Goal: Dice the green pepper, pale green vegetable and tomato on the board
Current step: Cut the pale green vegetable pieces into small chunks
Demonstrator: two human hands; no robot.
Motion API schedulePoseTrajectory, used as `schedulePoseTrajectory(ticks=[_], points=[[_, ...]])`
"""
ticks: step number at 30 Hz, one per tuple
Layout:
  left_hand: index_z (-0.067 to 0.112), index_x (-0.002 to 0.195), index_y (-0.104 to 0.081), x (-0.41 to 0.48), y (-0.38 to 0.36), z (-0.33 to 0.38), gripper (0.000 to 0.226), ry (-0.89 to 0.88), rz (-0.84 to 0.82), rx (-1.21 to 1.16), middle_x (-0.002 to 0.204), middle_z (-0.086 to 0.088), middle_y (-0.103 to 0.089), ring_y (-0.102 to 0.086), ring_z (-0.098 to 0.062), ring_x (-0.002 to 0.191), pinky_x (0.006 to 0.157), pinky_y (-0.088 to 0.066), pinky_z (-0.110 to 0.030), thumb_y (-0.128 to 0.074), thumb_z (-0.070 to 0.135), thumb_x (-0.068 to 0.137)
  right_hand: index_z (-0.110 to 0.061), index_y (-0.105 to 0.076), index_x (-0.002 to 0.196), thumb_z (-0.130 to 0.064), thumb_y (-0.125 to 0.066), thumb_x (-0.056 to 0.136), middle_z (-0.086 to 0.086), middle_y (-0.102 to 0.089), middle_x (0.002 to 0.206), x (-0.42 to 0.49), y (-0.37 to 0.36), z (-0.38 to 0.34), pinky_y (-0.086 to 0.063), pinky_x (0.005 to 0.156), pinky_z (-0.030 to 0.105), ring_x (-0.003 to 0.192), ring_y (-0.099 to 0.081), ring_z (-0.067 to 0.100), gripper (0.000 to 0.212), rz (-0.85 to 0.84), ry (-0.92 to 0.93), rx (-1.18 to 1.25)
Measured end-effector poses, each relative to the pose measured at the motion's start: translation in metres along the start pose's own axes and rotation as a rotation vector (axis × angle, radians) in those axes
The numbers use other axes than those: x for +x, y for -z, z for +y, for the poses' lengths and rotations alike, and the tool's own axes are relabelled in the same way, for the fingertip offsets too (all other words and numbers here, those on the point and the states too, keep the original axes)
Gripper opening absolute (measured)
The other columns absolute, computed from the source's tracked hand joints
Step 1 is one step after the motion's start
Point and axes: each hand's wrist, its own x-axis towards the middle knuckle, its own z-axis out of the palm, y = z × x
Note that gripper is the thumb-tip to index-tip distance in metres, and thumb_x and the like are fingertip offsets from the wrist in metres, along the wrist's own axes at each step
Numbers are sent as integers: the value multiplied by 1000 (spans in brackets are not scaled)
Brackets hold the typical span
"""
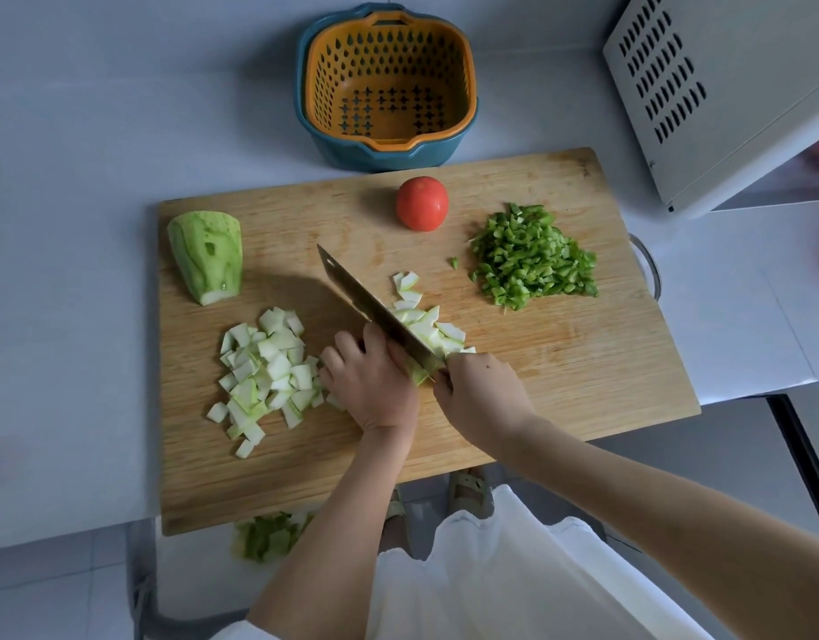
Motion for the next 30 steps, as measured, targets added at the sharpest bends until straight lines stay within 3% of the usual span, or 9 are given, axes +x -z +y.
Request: schedulePoseTrajectory(ticks=[3,7,10,21,24,30], points=[[10,74,-56,0,-1,0,8,26,1,8,72,-13,-52,-49,-30,65,60,-35,-35,-62,12,77,-13,-34,59,-20,-41,95,2,-40,57,3,2,8,-29,48,31,57,-43,25,37,15,-3,80],[7,76,-56,1,-2,-2,16,-10,-25,13,72,-14,-52,-50,-31,66,59,-37,-36,-46,19,79,-16,-28,58,-21,-38,96,0,-35,55,-21,13,7,-21,44,27,47,-30,16,39,37,30,19],[5,79,-58,0,-1,-3,22,-12,-49,17,73,-15,-52,-51,-31,67,59,-37,-36,-43,21,79,-17,-27,59,-21,-36,96,0,-37,57,-30,18,4,-22,42,26,46,-30,15,38,21,30,-67],[8,77,-47,0,-1,0,8,40,-2,10,75,-14,-56,-54,-31,69,62,-42,-36,-54,10,78,-13,-32,57,-20,-41,94,1,-37,55,-4,5,10,-23,44,28,48,-31,16,38,32,-2,94],[12,82,-40,2,0,-2,26,28,-16,33,74,-13,-54,-52,-30,67,61,-41,-35,-62,5,70,-14,-29,56,-19,-40,94,0,-34,52,-22,15,10,-20,44,27,46,-28,16,39,48,32,62],[15,83,-36,1,-1,-3,39,5,-48,3,73,-12,-51,-50,-29,66,60,-38,-36,-69,4,66,-17,-27,58,-20,-37,96,-1,-35,56,-31,16,0,-21,42,26,45,-29,14,39,21,22,-65]])
